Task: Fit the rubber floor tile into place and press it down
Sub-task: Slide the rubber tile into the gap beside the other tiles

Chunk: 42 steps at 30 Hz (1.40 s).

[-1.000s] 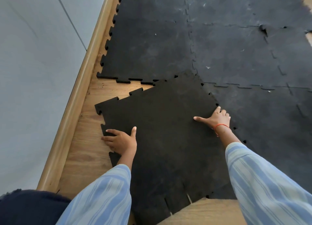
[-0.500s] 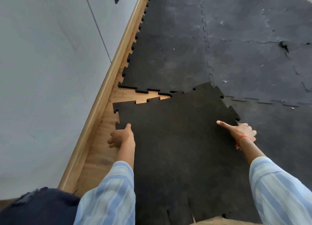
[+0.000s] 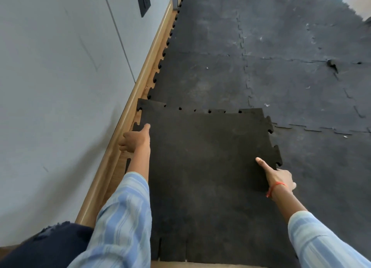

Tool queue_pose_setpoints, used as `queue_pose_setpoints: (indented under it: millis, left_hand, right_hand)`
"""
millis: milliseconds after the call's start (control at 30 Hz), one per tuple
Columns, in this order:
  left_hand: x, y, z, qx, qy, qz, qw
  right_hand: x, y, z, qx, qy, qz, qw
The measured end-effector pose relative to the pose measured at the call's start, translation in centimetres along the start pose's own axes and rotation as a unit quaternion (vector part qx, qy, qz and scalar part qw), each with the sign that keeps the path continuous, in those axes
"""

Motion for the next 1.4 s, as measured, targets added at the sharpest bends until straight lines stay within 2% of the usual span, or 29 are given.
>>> queue_pose_setpoints:
  millis: [133,333,467,567,667,700,767,867,1067,1200,1333,1400]
  left_hand:
    - [1.2,0.8,-1.4,0.065,0.001,-0.029,0.997]
    - [3.3,2.6,-2.1,0.139,0.032,-0.081,0.987]
    - [3.8,4.2,-0.6,0.201,0.052,-0.154,0.966]
    - [4.5,4.1,-0.4,0.169,0.073,-0.165,0.969]
    - [5.0,3.4,-0.6,0.135,0.102,-0.191,0.967]
    - [4.9,3.3,-0.7,0.134,0.103,-0.189,0.967]
    - [4.6,3.4,-1.2,0.131,0.083,-0.139,0.978]
    - [4.2,3.6,-1.8,0.121,0.061,-0.086,0.987]
    - [3.8,3.1,-3.0,0.103,0.034,-0.066,0.992]
    - [2.9,3.0,-4.0,0.106,0.004,-0.004,0.994]
    - [1.0,3.1,-3.7,0.106,0.003,0.008,0.994]
    - [0.7,3.3,-3.9,0.115,0.001,-0.022,0.993]
  right_hand:
    - [-0.4,1.6,-0.4,0.035,-0.001,0.040,0.999]
    - [-0.7,2.5,-0.8,0.025,0.010,0.072,0.997]
    - [0.2,2.2,-0.4,0.001,-0.046,0.126,0.991]
    - [0.8,1.1,-0.4,0.004,-0.093,0.174,0.980]
    - [-0.3,-0.1,-1.0,0.027,-0.019,0.177,0.984]
    - [-0.3,0.0,-0.8,0.053,-0.021,0.171,0.984]
    - [0.0,0.8,-0.1,0.098,-0.044,0.176,0.979]
    - [0.0,1.5,0.3,0.084,-0.055,0.199,0.975]
    - [-1.0,1.1,-1.6,0.137,-0.046,0.104,0.984]
    - [-1.5,1.8,-2.5,0.138,-0.020,0.061,0.988]
    - [-1.7,2.4,-3.0,0.128,0.002,0.023,0.991]
    - [-1.9,2.8,-2.8,0.130,0.014,0.011,0.991]
Point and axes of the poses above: each hand's wrist, its own z-axis away from the middle knuckle, its own y-axis out of the palm, x = y × z, the point moved 3 cm from there along -z, towards the middle knuckle, and after that the axes turned 2 degrees about -x, right-handed, at the moved point
